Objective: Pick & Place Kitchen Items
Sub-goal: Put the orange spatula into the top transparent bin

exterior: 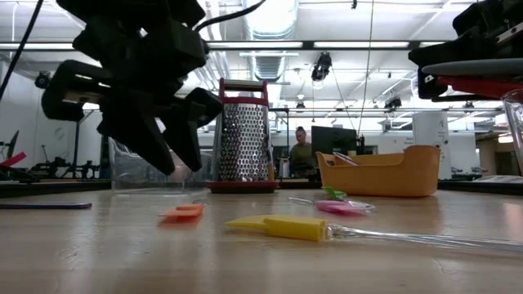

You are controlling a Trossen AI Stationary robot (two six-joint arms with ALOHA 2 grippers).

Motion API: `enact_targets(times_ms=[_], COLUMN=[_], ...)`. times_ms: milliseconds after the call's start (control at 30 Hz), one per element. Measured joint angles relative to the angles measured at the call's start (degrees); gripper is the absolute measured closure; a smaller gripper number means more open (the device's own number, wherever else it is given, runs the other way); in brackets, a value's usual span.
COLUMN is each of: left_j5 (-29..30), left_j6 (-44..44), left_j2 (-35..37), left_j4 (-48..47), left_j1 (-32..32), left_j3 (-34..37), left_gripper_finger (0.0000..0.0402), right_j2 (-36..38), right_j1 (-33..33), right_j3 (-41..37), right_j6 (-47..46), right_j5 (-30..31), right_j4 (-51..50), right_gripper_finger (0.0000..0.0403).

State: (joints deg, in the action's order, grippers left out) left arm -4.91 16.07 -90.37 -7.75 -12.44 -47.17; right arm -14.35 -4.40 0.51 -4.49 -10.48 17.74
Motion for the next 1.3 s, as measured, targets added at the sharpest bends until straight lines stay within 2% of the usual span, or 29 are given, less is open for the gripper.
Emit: enact_targets(times_ms=[167,333,500,633,800,1033,1133,1300], left_j5=[0.4,0.4,-0.4,-0.6,-0.6,-4.0,-4.3,-4.6], left_j6=[2.2,4.6,6.2,9.0,7.2,6.6,6.0,4.9], left_j2=[-3.5,-8.3,-12.1,-13.5,-13.6,-15.7,-16.4,-16.2], left_j4=[0.1,-5.1,-6.3,-5.2,-3.1,-2.8,-2.7,-2.8], left_j1=[-0.2,-0.8,-0.9,-1.4,-1.6,-1.4,-1.4,-1.4], left_j3=[-2.0,-5.6,-8.6,-9.9,-10.0,-10.0,-10.0,-10.0], left_gripper_finger=[0.0232,0.0232,0.0231,0.0231,0.0231,0.0232,0.0246,0.0302], right_j2=[0.0,0.0,0.0,0.0,0.0,0.0,0.0,0.0], right_j1=[0.0,0.0,0.0,0.0,0.0,0.0,0.0,0.0], right_j3=[0.0,0.0,0.0,0.0,0.0,0.0,0.0,0.0], right_j6=[0.0,0.0,0.0,0.0,0.0,0.0,0.0,0.0], right_j5=[0.0,0.0,0.0,0.0,0.0,0.0,0.0,0.0], right_j4=[0.0,-0.4,-0.4,-1.0,-1.0,-1.0,-1.0,-1.0], right_gripper_finger=[0.0394,0.0394,0.0394,0.0394,0.0394,0.0394,0.0394,0.0394])
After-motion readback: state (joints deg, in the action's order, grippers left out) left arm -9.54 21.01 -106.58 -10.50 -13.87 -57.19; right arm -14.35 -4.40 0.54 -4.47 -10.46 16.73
